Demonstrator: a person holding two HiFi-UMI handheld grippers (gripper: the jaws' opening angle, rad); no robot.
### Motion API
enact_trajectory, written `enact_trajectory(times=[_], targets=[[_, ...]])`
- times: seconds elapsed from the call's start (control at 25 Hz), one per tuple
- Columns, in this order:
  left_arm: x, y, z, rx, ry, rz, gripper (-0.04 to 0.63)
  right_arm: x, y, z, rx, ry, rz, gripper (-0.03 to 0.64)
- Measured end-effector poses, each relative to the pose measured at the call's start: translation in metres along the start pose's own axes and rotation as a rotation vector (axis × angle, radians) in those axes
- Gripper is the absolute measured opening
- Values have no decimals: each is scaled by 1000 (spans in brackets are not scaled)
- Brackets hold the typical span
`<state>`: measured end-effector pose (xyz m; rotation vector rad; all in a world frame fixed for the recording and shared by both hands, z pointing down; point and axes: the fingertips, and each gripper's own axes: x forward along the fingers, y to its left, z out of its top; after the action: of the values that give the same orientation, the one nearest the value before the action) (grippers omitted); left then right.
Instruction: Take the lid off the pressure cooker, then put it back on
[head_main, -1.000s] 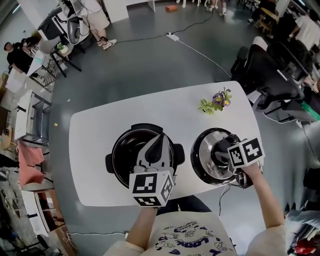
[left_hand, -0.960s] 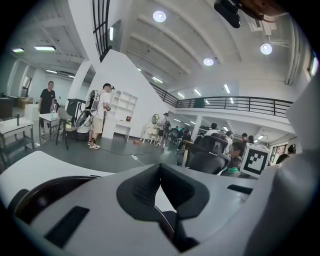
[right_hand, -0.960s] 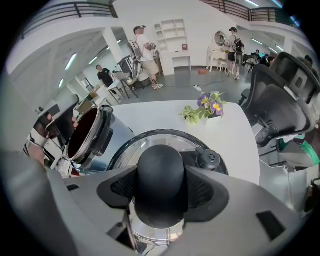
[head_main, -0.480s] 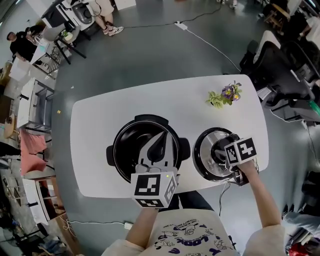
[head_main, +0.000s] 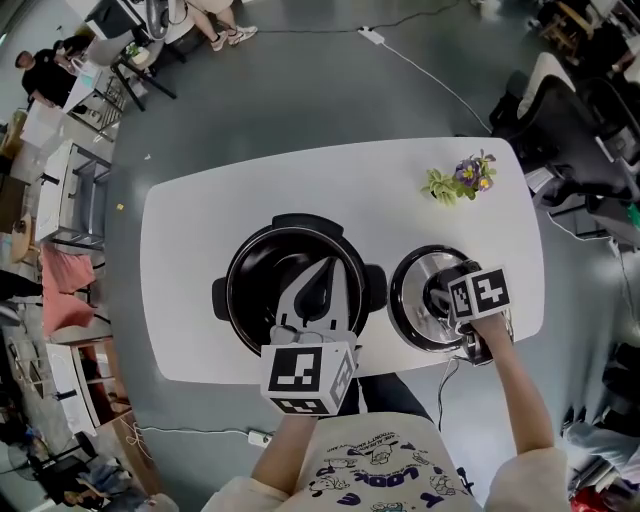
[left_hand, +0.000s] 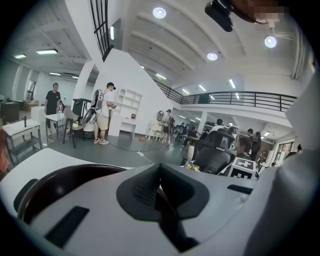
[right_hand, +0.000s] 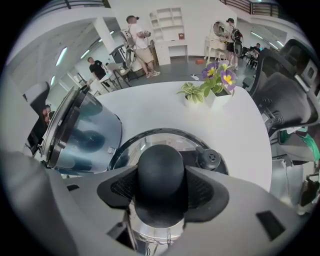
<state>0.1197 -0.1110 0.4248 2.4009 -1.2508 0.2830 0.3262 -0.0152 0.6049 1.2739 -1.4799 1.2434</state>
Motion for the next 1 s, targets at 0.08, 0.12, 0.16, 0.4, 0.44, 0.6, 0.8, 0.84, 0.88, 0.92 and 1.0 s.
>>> enact_trajectory(times=[0.08,0.12,0.16,0.4,0.44,0.6,0.8,0.84,0.88,0.92,1.0], targets=[[-2,1,-1,2,-3,3,14,4,2,0,1,-2,-6,295],[-2,2,-2,2,-4,5,14,7,3,0,0,-2,-10,295],[-2,2,-3,2,-3,7,14,9,4,0,-1,-3,-15,295],[-2,2,-8,-1,-1,20,14,23,2,-1,17,-10,-34,295],[-3,3,-8,-2,-1,23,14,24,3,-1,20,-10,-37,295],[-7,11,-8,-10,-1,33,14,30,10,-2,16,-9,-60,295],[-10,14,-9,-18,1,39,14,37,14,-10,-11,5,-100,295],[-11,14,-9,-18,0,40,14,38,14,-12,-20,8,-108,295],[-11,15,-9,-18,-1,41,14,39,15,-14,-28,11,-114,295],[-12,15,-8,-18,-1,41,14,40,16,-16,-35,15,-119,295],[-13,17,-8,-15,-1,43,14,42,18,-18,-38,18,-124,295]])
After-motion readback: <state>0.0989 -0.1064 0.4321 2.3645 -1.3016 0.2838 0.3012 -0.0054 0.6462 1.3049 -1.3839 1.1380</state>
